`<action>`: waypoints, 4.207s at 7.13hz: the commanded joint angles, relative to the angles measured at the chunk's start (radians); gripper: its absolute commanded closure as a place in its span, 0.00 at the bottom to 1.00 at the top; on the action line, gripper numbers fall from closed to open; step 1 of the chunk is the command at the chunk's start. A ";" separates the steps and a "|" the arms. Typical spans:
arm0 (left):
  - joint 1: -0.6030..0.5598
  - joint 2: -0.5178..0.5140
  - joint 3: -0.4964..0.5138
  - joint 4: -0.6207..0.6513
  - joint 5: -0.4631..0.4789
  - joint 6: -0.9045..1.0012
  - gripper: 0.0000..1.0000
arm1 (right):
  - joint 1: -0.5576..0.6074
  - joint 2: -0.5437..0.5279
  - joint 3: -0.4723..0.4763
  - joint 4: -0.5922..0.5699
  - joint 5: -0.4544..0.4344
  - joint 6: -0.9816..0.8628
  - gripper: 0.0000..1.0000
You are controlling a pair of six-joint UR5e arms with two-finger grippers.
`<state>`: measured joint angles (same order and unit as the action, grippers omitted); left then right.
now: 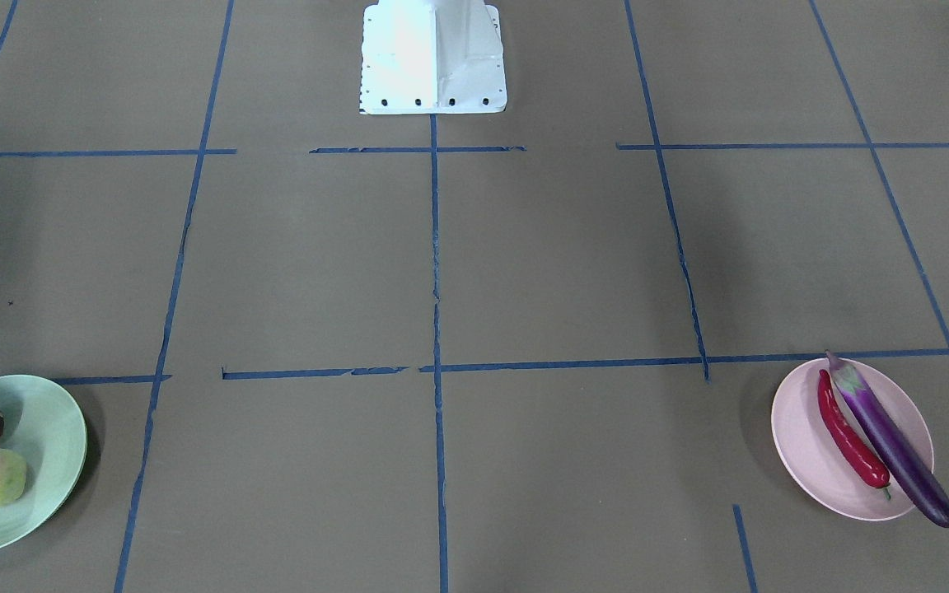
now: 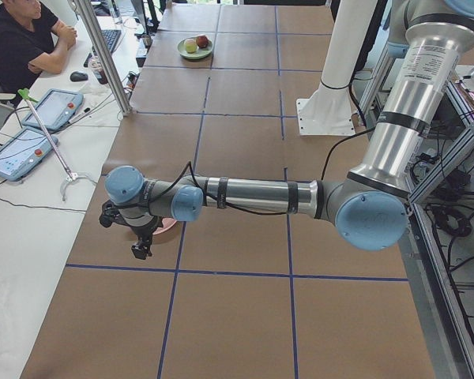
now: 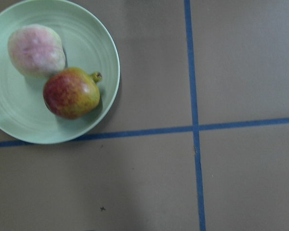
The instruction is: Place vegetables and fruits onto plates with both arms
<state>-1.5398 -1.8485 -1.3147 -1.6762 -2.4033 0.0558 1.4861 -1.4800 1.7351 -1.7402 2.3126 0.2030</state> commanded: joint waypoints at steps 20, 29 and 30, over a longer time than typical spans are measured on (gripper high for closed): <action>-0.022 0.427 -0.477 0.342 0.066 0.051 0.00 | 0.049 -0.260 0.156 0.004 0.056 -0.217 0.00; -0.022 0.368 -0.468 0.345 0.066 0.052 0.00 | 0.020 -0.260 0.110 0.008 0.064 -0.206 0.00; -0.020 0.367 -0.466 0.342 0.066 0.052 0.00 | 0.020 -0.260 0.110 0.010 0.064 -0.208 0.00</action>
<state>-1.5608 -1.4806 -1.7819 -1.3323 -2.3373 0.1073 1.5072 -1.7395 1.8456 -1.7317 2.3750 -0.0035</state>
